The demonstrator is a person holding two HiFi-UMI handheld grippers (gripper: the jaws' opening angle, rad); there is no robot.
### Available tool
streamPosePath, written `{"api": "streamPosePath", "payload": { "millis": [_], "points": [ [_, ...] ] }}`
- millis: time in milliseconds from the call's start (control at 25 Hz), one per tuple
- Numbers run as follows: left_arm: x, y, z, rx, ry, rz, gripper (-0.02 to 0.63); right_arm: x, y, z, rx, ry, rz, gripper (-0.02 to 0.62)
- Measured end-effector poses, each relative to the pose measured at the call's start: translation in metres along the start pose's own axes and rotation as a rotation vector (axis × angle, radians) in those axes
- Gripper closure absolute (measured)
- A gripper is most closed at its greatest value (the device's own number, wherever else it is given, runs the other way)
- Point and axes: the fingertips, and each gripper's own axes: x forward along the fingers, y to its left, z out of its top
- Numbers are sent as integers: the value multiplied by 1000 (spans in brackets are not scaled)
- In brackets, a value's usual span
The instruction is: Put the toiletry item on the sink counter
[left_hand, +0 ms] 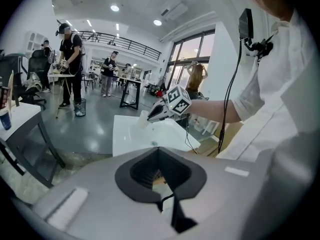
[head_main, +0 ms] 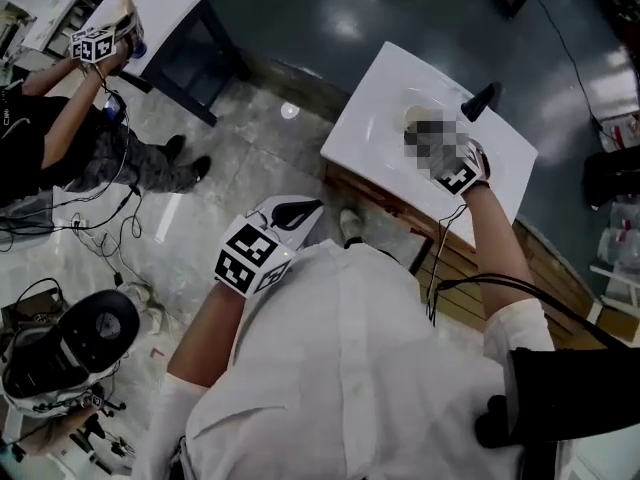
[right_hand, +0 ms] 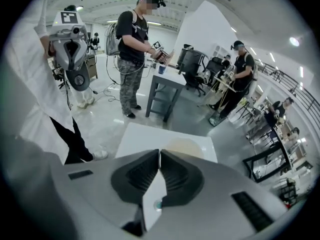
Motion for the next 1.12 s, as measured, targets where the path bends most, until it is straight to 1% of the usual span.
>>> {"api": "streamPosePath", "payload": {
  "millis": [120,240,360,560,680,760,960,1120],
  "points": [
    [16,4,12,-21,-9,55,600,23,-34,-7,-31,-6,25,581],
    [25,3,25,-36,-14,95,600,35,-66,-11,-47,-1,29,581],
    [21,-1,39,-60,-22,142,600,39,-92,-8,-70,19,37,581],
    [8,4,55,-134,-49,228,600,56,-123,2,-103,79,82,581],
    [5,8,53,-169,-47,259,600,70,-136,3,-142,113,97,581],
    [3,8,52,-187,-44,278,600,78,-142,4,-156,117,105,581],
    [5,3,51,-217,-49,312,600,89,-148,5,-168,106,122,581],
    [7,-1,48,-230,-43,324,600,91,-155,-3,-148,125,107,581]
  ]
}}
